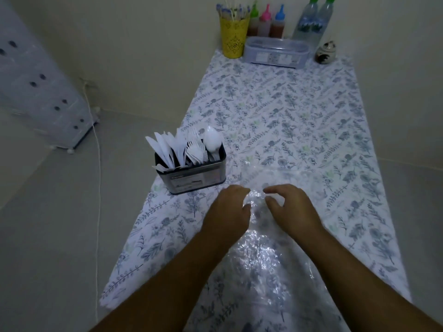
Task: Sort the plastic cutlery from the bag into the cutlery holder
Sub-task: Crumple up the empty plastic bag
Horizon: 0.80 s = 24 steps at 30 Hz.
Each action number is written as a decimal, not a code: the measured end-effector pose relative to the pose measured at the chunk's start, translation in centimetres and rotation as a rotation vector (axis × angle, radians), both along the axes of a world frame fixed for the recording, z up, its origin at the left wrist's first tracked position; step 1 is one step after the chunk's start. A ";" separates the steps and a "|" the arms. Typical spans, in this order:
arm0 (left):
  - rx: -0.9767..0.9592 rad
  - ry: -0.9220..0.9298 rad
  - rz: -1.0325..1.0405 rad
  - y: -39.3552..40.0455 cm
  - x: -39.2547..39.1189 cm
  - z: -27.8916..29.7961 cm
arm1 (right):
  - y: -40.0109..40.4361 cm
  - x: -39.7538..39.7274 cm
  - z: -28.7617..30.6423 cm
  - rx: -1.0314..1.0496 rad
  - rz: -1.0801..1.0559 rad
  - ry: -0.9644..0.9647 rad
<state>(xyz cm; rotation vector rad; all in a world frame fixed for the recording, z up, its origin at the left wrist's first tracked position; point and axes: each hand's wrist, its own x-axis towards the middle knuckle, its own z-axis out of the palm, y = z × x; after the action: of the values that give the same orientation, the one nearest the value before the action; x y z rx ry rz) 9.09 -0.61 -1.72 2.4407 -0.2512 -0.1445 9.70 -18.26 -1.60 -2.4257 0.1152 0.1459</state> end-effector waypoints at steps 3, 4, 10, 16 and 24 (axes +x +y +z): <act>0.146 0.131 -0.165 -2.4 -2.9 -3.3 | -3.8 -4.4 -3.5 -0.259 -0.041 0.101; 0.200 0.184 -0.216 -2.8 -3.9 -4.5 | -4.7 -6.0 -4.8 -0.352 -0.012 0.154; 0.391 0.257 -0.394 -1.8 -9.7 -8.1 | -6.0 -15.7 -7.0 -0.436 0.054 0.302; -0.019 0.232 0.052 -1.7 -9.0 -6.2 | -6.7 -15.4 -4.8 0.106 -0.324 0.440; -0.666 0.881 0.652 -2.1 -4.3 -6.2 | -9.6 -11.9 -4.7 0.856 -0.722 0.612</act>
<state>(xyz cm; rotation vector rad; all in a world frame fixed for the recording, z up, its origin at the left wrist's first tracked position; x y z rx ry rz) 4.74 -2.68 -7.94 1.5023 0.7555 -0.6844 -2.20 -27.84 -6.34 -1.3165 0.9682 0.4824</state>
